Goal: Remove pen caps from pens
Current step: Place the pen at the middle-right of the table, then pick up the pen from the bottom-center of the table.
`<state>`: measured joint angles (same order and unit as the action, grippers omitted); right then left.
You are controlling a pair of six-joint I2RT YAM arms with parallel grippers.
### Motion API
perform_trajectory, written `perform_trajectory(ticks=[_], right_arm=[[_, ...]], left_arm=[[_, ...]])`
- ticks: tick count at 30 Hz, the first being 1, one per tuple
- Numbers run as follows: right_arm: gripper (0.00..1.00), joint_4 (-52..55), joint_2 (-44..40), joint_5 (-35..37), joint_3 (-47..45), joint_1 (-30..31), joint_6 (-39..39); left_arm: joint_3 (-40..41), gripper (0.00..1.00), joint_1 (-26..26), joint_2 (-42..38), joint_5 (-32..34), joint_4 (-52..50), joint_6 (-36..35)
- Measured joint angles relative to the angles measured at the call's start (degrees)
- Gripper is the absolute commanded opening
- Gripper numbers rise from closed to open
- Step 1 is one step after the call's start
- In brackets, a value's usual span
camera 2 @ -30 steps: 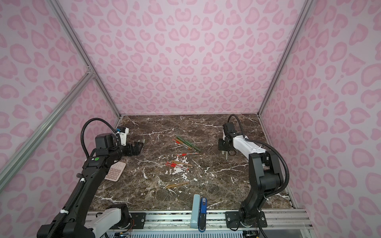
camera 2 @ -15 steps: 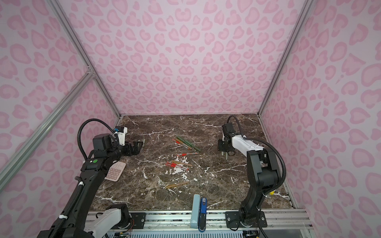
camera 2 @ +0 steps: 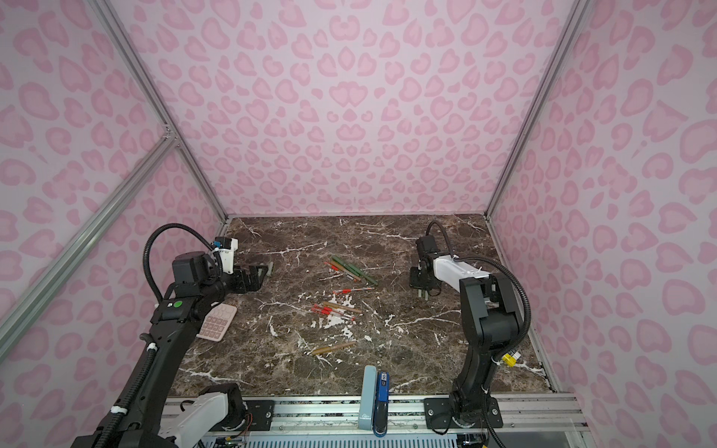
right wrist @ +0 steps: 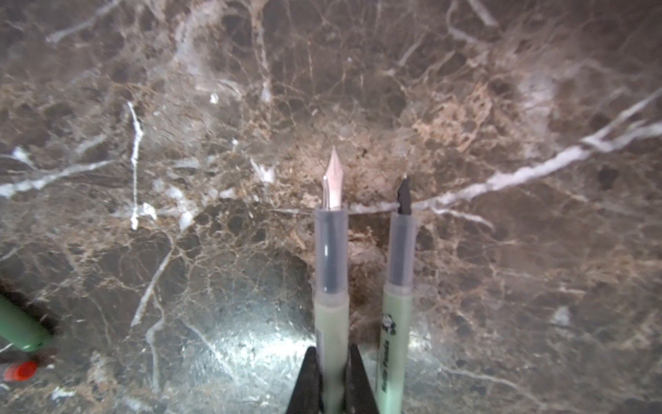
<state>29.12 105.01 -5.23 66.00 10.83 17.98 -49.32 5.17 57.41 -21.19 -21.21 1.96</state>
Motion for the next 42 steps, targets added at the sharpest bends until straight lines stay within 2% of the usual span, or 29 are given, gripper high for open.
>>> perform_trajectory(ticks=[5, 10, 15, 21, 30, 35, 38, 42], right_arm=[[0.28, 0.0, 0.0, 1.1, -0.3, 0.8, 0.4], [0.31, 1.0, -2.4, 2.2, 0.1, 1.4, 0.4], [0.39, 3.0, -9.3, 2.8, 0.1, 3.7, 0.1], [0.47, 3.8, -18.3, 1.1, -3.3, 10.7, -3.1], [0.53, 2.2, -24.5, -6.4, -8.5, 26.5, -14.8], [0.53, -0.8, -26.6, -8.7, -11.8, 35.2, -24.8], [0.52, -2.4, -26.1, -10.3, -12.9, 40.1, -31.5], [0.49, -3.6, -21.4, -10.2, -12.2, 43.1, -37.6]], left_arm=[[0.2, 0.98, 0.0, 0.1, 0.0, 0.1, 0.0], [0.3, 0.98, 0.0, 0.2, 0.0, 0.3, 0.0], [0.3, 0.98, 0.0, 0.2, 0.0, 0.3, 0.0], [0.3, 0.98, 0.0, 0.8, 0.0, 0.4, 0.0], [-0.1, 0.98, 0.1, 2.1, 0.0, 0.7, 0.0], [-0.4, 0.98, 0.3, 2.1, 0.0, 0.5, 0.0], [-0.4, 0.98, 0.4, 2.1, 0.0, 0.6, 0.0], [-0.3, 0.98, 0.6, 2.0, 0.0, 0.7, 0.0]])
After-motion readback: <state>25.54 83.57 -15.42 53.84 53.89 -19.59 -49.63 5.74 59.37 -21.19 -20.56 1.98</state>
